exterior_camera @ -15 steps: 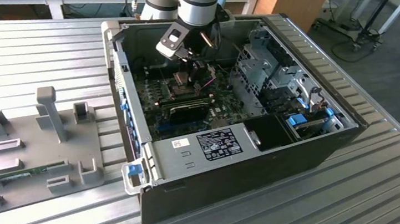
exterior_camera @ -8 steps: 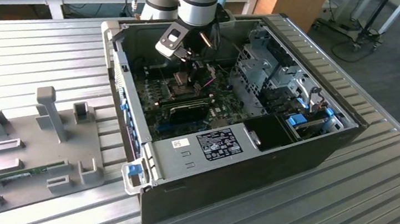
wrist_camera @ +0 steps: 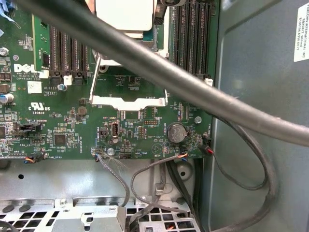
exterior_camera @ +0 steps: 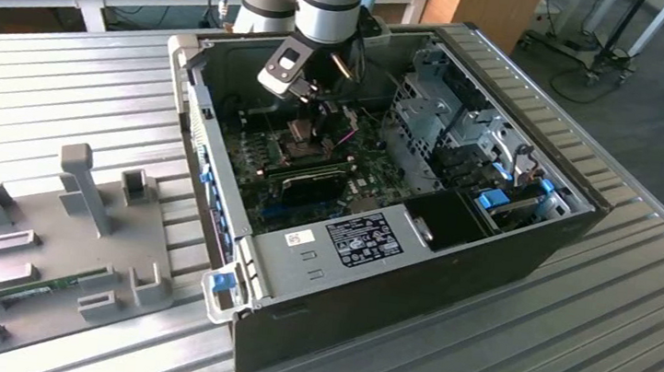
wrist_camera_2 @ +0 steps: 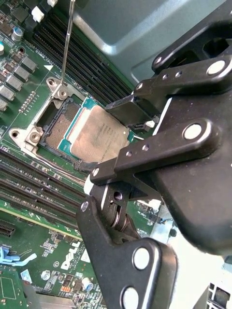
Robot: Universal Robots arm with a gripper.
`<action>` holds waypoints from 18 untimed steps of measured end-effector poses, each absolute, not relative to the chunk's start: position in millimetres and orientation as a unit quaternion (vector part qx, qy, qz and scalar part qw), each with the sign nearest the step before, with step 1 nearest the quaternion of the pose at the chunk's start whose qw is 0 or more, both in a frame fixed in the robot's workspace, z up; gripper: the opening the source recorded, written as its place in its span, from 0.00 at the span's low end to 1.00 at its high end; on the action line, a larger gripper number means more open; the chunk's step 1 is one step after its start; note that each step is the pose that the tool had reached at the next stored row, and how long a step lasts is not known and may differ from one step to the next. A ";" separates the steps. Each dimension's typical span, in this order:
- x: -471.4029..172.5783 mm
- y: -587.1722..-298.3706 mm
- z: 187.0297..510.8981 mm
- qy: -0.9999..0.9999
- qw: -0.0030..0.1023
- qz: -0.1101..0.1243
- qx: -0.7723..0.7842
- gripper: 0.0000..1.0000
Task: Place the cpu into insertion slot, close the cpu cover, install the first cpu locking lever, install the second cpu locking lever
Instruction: 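Place the cpu into insertion slot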
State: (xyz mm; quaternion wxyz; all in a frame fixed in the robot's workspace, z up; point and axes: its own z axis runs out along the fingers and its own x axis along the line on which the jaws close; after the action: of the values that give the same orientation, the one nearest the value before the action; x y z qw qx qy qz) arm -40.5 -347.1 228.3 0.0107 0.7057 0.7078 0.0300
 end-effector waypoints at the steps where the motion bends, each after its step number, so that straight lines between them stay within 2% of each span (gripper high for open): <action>1: -40.5 -347.0 228.2 0.708 0.011 0.030 0.706 0.54; 18: -40.5 -347.1 220.2 0.708 0.011 0.030 0.706 0.54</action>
State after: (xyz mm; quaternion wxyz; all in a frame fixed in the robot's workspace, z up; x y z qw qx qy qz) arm -40.5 -347.1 220.2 0.0106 0.7057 0.7078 0.0299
